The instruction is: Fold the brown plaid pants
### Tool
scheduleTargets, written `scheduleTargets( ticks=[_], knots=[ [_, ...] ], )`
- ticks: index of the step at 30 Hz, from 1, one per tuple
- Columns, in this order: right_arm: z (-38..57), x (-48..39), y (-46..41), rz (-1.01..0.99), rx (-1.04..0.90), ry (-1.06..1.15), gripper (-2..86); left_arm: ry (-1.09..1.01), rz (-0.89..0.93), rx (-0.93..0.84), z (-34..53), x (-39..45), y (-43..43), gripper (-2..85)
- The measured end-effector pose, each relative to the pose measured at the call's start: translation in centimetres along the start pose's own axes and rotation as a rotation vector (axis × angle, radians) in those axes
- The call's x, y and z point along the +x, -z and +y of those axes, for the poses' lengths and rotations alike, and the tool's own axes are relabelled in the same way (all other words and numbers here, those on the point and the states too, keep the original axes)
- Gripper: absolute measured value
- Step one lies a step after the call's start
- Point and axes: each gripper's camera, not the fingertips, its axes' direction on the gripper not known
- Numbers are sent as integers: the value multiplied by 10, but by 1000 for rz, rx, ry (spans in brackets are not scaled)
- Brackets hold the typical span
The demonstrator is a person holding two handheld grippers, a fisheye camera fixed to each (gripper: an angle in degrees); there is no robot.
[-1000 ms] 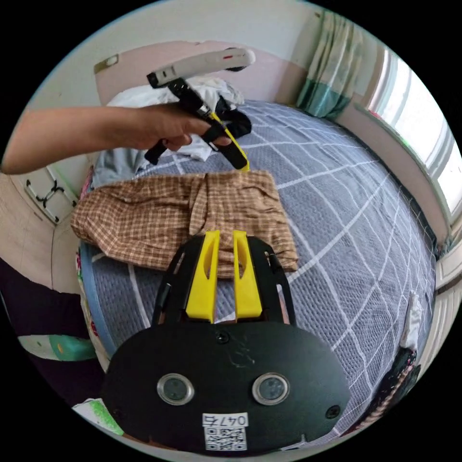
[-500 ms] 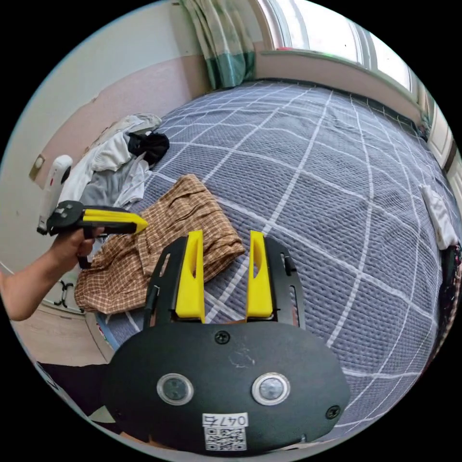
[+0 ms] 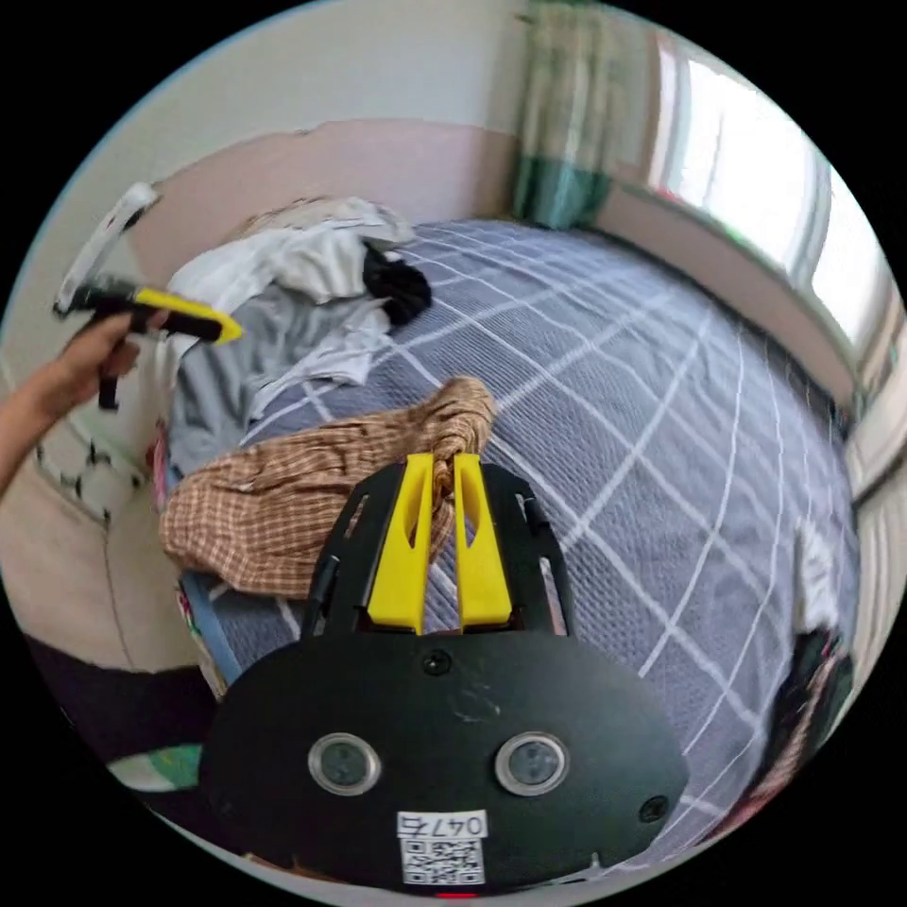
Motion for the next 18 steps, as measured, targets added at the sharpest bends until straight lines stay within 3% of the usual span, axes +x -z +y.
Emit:
scheduleTargets(
  ticks=[4,7,12,18],
  knots=[
    [-19,-115,35,12,83,456,8,37,-80,-31,41,-7,30,-8],
    [-13,-175,46,-45,103,669,8,56,-96,-40,63,-1,42,-8],
    [4,-220,30,-92,16,797,8,-2,-25,16,76,24,47,-8],
    [14,-228,29,-113,-12,883,9,-254,57,-29,41,60,17,-8]
  ],
)
